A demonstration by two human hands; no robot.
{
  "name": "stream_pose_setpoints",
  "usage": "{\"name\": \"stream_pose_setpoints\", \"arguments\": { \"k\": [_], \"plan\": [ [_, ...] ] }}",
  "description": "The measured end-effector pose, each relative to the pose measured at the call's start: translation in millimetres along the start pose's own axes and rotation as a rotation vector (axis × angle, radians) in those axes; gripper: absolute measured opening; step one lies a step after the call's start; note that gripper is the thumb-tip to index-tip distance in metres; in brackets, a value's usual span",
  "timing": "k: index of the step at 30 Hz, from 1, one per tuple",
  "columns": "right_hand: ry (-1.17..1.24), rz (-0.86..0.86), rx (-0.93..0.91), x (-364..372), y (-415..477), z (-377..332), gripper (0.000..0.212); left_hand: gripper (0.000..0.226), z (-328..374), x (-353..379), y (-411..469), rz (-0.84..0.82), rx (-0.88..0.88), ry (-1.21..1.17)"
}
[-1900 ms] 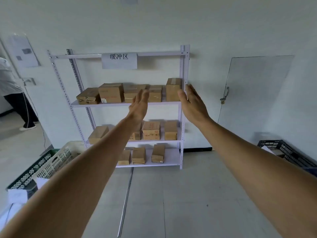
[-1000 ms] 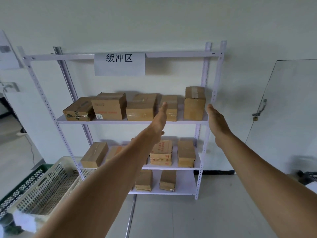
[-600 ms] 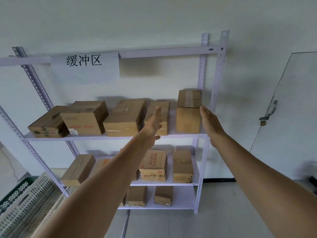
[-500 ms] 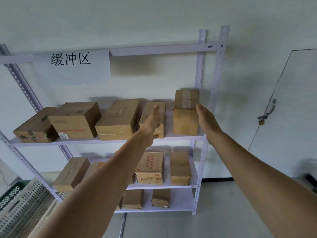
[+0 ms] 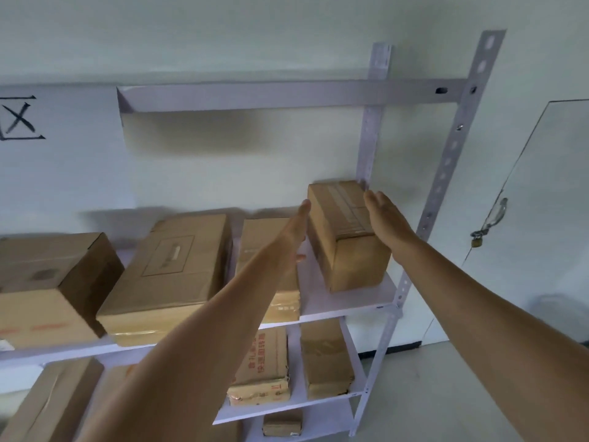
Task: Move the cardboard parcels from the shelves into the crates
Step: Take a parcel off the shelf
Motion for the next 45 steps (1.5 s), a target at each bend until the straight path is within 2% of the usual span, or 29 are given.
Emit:
{"name": "stream_pose_setpoints", "arguments": {
  "k": [3, 10, 15, 19, 23, 27, 30, 33, 36, 39, 41, 45],
  "plan": [
    [-0.021, -0.009, 0.085, 0, 29, 16, 0.079, 0.085, 9, 9, 25, 0.002, -0.047, 0.000],
    [-0.011, -0.076, 0.214, 5, 74, 43, 0.084, 0.079, 17, 23, 59, 0.014, -0.122, 0.012],
    [0.093, -0.107, 0.275, 11, 79, 45, 0.090, 0.086, 14, 36, 70, 0.014, -0.136, 0.021],
    [0.202, -0.077, 0.246, 9, 75, 39, 0.090, 0.088, 20, 39, 64, 0.019, -0.092, -0.018],
    [0.375, 0.033, 0.188, 3, 69, 33, 0.085, 0.089, 33, 29, 51, 0.027, 0.003, -0.159],
    [0.528, 0.069, 0.203, 5, 60, 33, 0.093, 0.095, 39, 18, 35, 0.033, 0.090, -0.223],
    [0.680, 0.057, 0.164, 11, 54, 34, 0.081, 0.086, 39, 15, 28, 0.041, 0.128, -0.268],
    [0.779, 0.048, 0.168, 16, 43, 43, 0.077, 0.092, 27, 16, 24, 0.064, 0.093, -0.257],
    [0.785, 0.034, 0.198, 22, 29, 53, 0.058, 0.092, 9, 18, 21, 0.066, 0.067, -0.222],
    [0.758, 0.070, 0.241, 24, 21, 67, 0.053, 0.089, -5, 16, 21, 0.082, 0.053, -0.208],
    [0.730, 0.075, 0.272, 23, 16, 69, 0.057, 0.089, -10, 16, 22, 0.093, 0.033, -0.178],
    [0.687, 0.077, 0.361, 21, 9, 77, 0.089, 0.088, -20, 18, 26, 0.101, -0.028, -0.111]
  ]
}}
Point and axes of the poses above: each hand's wrist, its own y-axis towards the middle knuckle, its own x-axis out of the palm, z = x × y, the point moved 10 cm from there along y, towards the middle knuckle, and after that the axes turned 11 degrees about -x, right-handed, at the moved point
